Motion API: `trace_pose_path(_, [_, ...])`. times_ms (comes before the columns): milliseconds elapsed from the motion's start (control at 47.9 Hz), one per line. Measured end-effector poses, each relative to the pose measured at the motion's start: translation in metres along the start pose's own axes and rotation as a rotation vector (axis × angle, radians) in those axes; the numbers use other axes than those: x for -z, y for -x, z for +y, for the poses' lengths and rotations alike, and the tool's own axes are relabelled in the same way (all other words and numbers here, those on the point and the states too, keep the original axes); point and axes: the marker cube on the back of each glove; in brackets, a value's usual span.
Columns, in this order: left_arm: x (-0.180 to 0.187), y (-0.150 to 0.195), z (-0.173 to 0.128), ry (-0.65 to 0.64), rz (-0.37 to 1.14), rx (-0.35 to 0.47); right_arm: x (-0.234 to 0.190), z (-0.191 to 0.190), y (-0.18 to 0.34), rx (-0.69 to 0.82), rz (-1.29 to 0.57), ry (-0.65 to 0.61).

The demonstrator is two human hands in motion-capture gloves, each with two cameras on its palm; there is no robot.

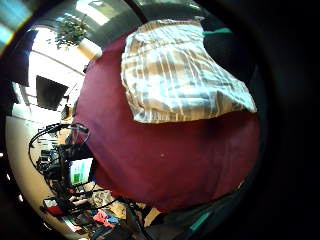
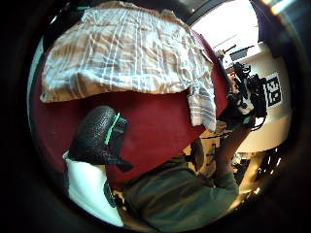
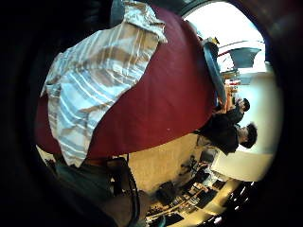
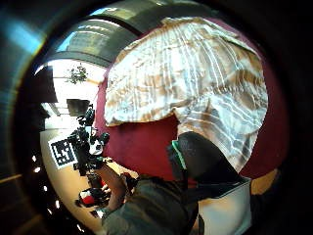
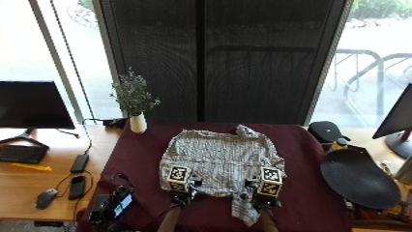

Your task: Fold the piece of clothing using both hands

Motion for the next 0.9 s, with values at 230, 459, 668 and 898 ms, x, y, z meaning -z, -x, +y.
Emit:
trace_pose_path(230, [-0.035, -0.001, -0.013, 0.122, -0.010, -0.017, -0.046, -0.012, -0.011, 0.019, -0.062, 0.203])
trace_pose_path(459, [-0.024, -0.006, 0.007, 0.207, 0.070, -0.019, -0.080, -0.029, -0.020, -0.012, -0.004, 0.255])
trace_pose_path(668, [-0.020, -0.001, -0.027, -0.122, -0.081, -0.023, -0.074, -0.037, -0.016, -0.025, 0.021, 0.083])
trace_pose_path(898, [-0.049, 0.010, -0.026, -0.066, -0.160, -0.016, -0.060, -0.033, -0.011, 0.000, 0.138, -0.083])
